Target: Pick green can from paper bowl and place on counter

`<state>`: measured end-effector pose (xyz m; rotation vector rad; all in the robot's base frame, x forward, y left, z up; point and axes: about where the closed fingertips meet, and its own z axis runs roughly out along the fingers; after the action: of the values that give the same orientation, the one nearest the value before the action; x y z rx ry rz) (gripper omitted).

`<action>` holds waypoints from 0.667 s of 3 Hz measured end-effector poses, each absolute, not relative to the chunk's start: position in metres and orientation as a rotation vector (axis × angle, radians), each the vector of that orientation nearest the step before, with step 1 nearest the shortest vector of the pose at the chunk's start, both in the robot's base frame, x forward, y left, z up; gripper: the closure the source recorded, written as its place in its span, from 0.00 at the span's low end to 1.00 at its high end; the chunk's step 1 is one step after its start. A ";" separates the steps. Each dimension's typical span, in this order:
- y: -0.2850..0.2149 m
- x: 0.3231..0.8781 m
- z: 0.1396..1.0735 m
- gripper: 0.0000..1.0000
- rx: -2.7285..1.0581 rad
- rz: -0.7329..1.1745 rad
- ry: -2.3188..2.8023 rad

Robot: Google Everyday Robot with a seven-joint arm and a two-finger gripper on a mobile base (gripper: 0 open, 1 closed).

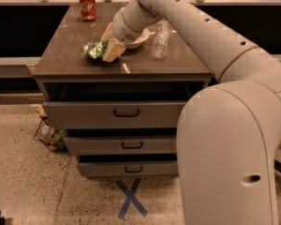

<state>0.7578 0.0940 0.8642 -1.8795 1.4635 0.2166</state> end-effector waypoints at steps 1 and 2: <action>0.094 0.758 0.864 0.28 -1.879 0.216 1.465; 0.086 0.767 0.874 0.05 -1.818 0.238 1.498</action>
Offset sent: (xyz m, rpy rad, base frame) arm 0.0278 -0.0275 0.0340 0.1030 0.0316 -0.1162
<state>0.7674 0.0857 0.8742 -1.8182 1.4978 0.2385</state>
